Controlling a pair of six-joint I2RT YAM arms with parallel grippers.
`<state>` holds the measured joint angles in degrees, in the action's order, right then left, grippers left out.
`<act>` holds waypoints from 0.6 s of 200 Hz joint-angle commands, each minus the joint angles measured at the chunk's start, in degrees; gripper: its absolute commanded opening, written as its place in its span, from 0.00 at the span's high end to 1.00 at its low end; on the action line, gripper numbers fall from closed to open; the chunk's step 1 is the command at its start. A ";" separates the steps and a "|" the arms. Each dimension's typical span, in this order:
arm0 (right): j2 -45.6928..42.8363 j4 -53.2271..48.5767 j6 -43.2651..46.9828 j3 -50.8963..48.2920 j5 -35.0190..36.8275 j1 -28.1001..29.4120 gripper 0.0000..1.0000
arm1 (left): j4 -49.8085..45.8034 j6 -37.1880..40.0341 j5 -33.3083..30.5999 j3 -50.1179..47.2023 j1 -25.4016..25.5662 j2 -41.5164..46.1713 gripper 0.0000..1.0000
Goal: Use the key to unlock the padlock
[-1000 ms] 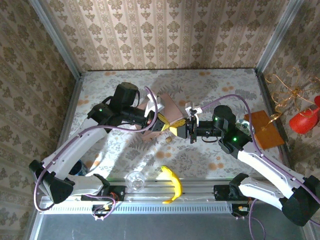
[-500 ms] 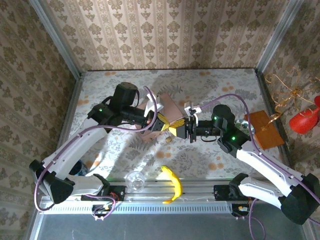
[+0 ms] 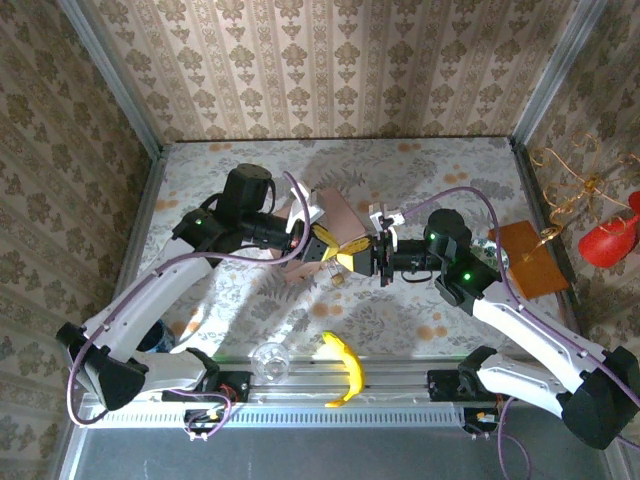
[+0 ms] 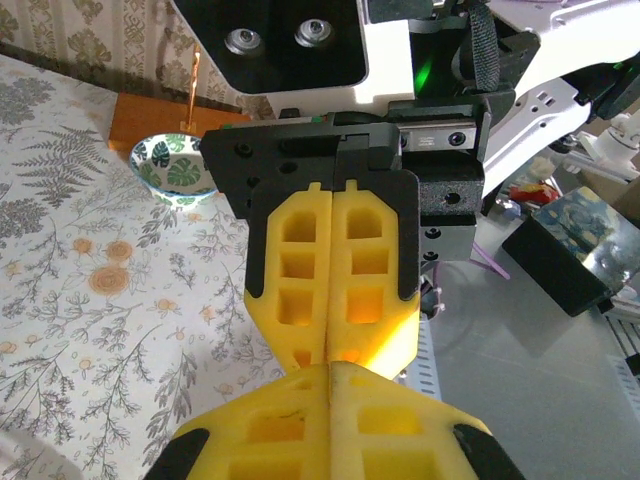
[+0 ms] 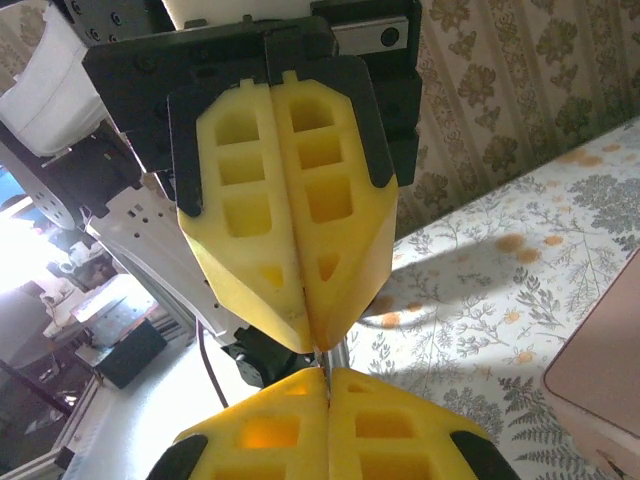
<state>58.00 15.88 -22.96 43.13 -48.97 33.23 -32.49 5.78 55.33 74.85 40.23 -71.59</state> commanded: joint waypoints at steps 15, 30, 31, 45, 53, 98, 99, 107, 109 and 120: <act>-0.08 0.42 0.12 1.76 0.07 -0.10 1.00 | 1.89 -2.31 1.40 -0.81 -0.78 0.99 1.00; 0.05 -2.00 0.67 2.17 1.26 -0.10 1.00 | 3.97 -5.22 0.72 -1.69 -2.02 1.36 0.76; 0.07 -2.22 0.70 2.19 1.43 -0.10 1.00 | 4.12 -5.50 0.64 -1.79 -2.14 1.41 0.73; 0.27 -6.57 1.62 2.97 4.27 -0.14 1.00 | 6.78 -8.82 -0.86 -2.94 -3.66 2.12 0.40; 0.27 -9.39 2.09 3.43 6.02 -0.19 1.00 | 8.17 -10.37 -2.77 -3.56 -4.22 2.68 0.21; 0.62 -24.93 1.51 5.86 15.01 -1.86 1.00 | 13.59 -19.04 -27.85 -7.73 -5.16 7.89 0.00; 0.62 -25.15 1.38 5.88 15.12 -1.95 1.00 | 13.72 -19.35 -28.54 -7.85 -5.16 8.01 0.00; 0.67 -26.93 0.68 5.99 15.31 -2.70 1.00 | 14.71 -21.72 -33.14 -9.20 -5.16 8.88 0.00; 0.68 -27.17 0.54 6.04 15.24 -2.95 1.00 | 15.06 -22.29 -33.98 -9.61 -5.16 8.98 0.00; 0.67 -29.16 -0.68 6.04 14.97 -4.20 1.00 | 17.49 -25.40 -38.02 -12.01 -5.01 10.02 0.00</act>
<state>58.28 -4.27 -21.98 47.24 -37.47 31.07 -21.17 -10.41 33.82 66.57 35.24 -64.16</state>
